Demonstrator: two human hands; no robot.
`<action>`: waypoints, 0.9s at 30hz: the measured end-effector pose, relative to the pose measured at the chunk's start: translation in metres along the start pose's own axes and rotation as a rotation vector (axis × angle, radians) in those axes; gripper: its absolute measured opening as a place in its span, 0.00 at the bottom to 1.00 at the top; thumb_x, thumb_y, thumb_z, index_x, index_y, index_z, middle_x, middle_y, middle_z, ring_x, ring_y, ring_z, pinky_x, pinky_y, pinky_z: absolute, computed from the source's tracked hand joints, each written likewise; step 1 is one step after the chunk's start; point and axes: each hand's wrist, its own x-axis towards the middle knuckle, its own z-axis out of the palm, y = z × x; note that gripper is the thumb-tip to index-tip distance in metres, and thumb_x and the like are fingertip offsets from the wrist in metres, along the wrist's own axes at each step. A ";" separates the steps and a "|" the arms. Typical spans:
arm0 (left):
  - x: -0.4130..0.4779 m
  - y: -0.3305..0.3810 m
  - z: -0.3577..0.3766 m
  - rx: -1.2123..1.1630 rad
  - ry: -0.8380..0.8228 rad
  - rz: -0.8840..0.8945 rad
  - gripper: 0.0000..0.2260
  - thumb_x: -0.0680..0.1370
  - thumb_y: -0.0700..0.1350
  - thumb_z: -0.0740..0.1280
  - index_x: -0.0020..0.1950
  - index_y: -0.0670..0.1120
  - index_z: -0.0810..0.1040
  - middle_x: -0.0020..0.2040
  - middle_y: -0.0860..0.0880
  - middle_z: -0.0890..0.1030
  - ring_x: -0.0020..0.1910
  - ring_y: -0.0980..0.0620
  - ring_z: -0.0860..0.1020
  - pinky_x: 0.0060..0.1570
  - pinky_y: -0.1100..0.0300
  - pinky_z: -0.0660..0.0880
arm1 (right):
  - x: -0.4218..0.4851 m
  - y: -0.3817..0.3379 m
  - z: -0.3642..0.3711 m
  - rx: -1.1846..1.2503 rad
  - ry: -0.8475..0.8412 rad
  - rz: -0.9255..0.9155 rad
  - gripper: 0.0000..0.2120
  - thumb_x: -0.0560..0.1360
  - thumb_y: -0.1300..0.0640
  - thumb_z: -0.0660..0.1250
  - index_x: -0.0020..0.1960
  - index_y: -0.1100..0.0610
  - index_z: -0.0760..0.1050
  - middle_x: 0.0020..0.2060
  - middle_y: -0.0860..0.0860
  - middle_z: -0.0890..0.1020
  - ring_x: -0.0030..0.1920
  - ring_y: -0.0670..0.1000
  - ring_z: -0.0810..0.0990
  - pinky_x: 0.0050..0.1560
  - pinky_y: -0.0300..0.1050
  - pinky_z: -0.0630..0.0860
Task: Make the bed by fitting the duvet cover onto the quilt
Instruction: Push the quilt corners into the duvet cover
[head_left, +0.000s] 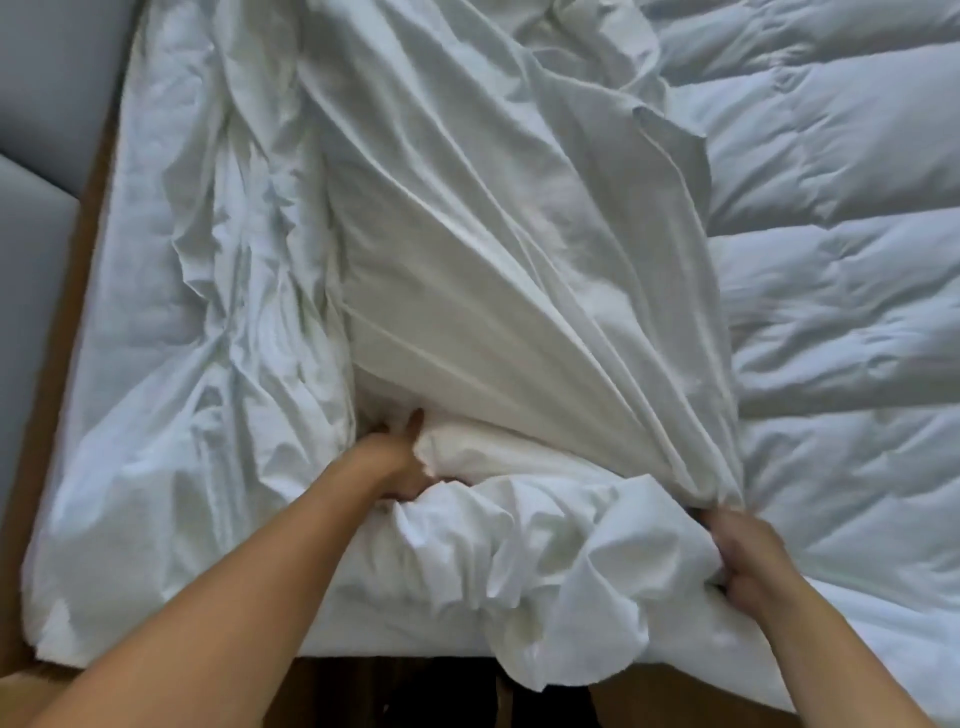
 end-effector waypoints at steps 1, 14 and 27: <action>-0.005 0.002 0.003 0.049 0.004 0.042 0.46 0.75 0.72 0.60 0.83 0.52 0.41 0.81 0.43 0.58 0.74 0.41 0.67 0.70 0.54 0.67 | -0.001 0.005 0.005 -0.052 0.046 -0.015 0.16 0.71 0.59 0.72 0.57 0.65 0.79 0.51 0.60 0.83 0.46 0.61 0.81 0.42 0.52 0.80; 0.068 -0.055 -0.117 -0.639 0.537 -0.117 0.45 0.70 0.69 0.71 0.78 0.44 0.65 0.75 0.43 0.71 0.72 0.40 0.70 0.71 0.51 0.68 | -0.072 -0.132 0.165 -0.485 -0.088 -1.277 0.20 0.77 0.50 0.70 0.69 0.48 0.76 0.66 0.48 0.77 0.65 0.50 0.76 0.65 0.42 0.71; 0.023 -0.088 -0.078 -0.031 0.775 -0.103 0.28 0.72 0.68 0.68 0.62 0.49 0.78 0.55 0.44 0.82 0.57 0.40 0.79 0.59 0.46 0.72 | -0.056 -0.146 0.256 -1.146 -0.251 -0.713 0.40 0.70 0.34 0.63 0.78 0.36 0.52 0.75 0.55 0.65 0.72 0.61 0.67 0.70 0.61 0.67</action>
